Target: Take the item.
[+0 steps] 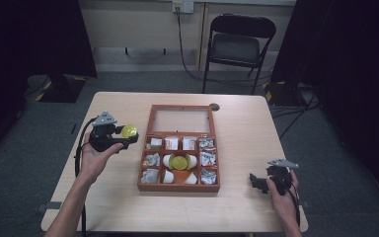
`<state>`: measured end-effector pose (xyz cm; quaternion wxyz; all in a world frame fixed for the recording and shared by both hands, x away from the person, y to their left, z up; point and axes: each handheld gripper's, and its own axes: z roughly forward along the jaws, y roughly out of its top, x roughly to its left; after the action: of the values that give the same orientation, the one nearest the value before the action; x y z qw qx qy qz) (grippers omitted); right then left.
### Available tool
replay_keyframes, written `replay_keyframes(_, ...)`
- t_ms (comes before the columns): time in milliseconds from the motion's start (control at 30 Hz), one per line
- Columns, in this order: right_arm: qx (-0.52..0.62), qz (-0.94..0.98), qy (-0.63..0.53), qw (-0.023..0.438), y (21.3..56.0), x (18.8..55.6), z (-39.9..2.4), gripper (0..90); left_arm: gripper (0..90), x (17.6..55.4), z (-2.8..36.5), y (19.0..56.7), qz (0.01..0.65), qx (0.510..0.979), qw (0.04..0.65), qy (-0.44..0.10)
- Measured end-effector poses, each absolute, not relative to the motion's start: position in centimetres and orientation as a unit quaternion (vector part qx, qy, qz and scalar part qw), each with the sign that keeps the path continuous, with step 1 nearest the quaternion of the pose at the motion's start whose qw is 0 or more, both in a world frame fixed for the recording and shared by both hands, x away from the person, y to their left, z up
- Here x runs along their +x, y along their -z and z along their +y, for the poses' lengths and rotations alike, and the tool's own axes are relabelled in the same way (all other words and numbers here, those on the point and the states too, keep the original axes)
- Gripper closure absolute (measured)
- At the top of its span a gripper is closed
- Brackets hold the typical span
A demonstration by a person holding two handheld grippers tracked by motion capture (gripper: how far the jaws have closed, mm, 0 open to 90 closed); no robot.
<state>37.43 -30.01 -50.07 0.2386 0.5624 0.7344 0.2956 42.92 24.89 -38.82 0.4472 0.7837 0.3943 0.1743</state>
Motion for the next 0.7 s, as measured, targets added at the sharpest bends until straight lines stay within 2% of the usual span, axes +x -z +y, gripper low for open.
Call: replay_keyframes(700,0.562,0.735,-0.296,0.239,50.1,37.4,-30.0,0.0,38.0,44.1,27.9,42.0,0.453,0.771,0.407,-0.187)
